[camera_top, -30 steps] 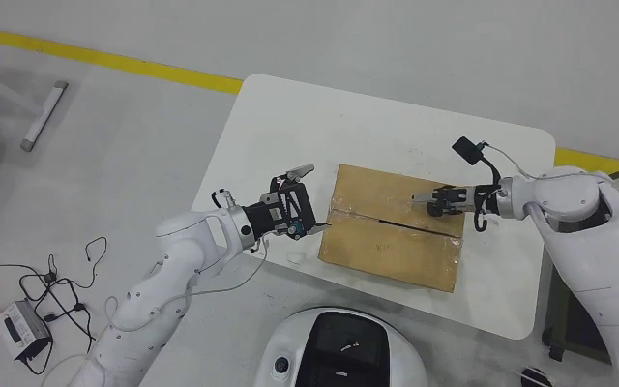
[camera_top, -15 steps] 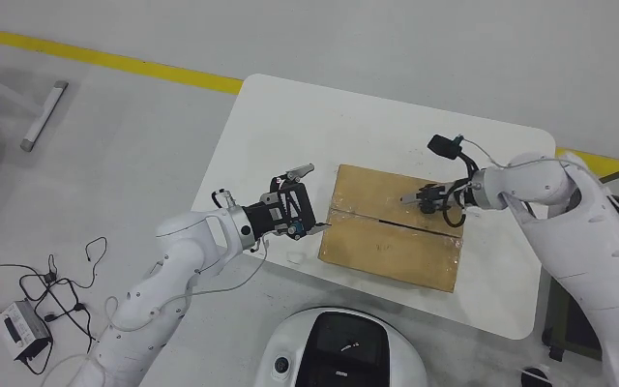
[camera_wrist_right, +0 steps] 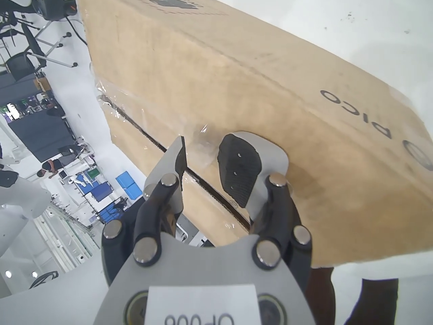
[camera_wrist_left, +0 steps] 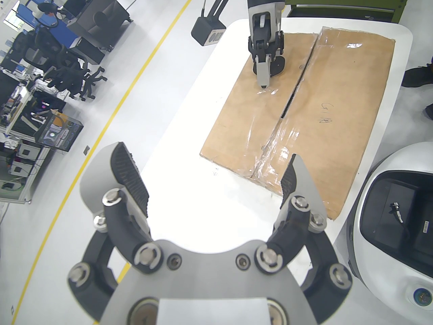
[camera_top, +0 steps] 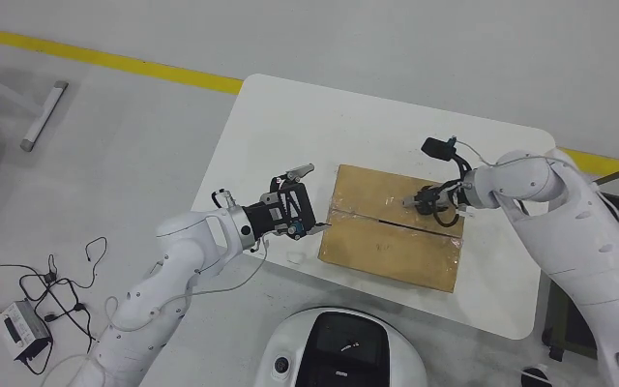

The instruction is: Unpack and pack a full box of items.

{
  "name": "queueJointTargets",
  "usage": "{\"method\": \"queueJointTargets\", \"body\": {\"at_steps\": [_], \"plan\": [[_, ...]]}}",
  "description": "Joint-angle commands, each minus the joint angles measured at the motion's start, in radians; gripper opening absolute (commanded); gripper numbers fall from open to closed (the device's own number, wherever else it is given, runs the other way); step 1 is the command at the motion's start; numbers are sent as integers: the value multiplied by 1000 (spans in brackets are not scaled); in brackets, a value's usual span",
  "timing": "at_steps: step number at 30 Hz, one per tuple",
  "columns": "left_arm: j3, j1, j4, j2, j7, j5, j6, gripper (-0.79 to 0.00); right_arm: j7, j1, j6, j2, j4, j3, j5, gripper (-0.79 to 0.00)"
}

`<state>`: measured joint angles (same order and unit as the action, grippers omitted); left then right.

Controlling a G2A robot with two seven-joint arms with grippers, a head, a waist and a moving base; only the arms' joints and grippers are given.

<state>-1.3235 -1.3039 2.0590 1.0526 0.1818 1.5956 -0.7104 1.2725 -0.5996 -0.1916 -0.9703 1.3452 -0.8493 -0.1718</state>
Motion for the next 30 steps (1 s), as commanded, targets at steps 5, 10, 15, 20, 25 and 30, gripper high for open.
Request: {"method": "queueJointTargets", "body": {"at_steps": [5, 10, 15, 20, 25, 30], "plan": [[0, 0, 0, 0, 0, 0, 0, 0, -3, 0, -11, -4, 9, 8, -17, -557], [0, 0, 0, 0, 0, 0, 0, 0, -6, 4, -23, -9, 19, 25, -46, -745], [0, 0, 0, 0, 0, 0, 0, 0, -10, 7, -28, -13, 18, 32, -59, -785], [0, 0, 0, 0, 0, 0, 0, 0, -41, -1, -1, -11, 47, 7, -44, -785], [0, 0, 0, 0, 0, 0, 0, 0, -64, -29, 46, 1, 114, -46, -10, -785], [0, 0, 0, 0, 0, 0, 0, 0, -75, -61, 93, 10, 168, -86, 16, -785]]}}
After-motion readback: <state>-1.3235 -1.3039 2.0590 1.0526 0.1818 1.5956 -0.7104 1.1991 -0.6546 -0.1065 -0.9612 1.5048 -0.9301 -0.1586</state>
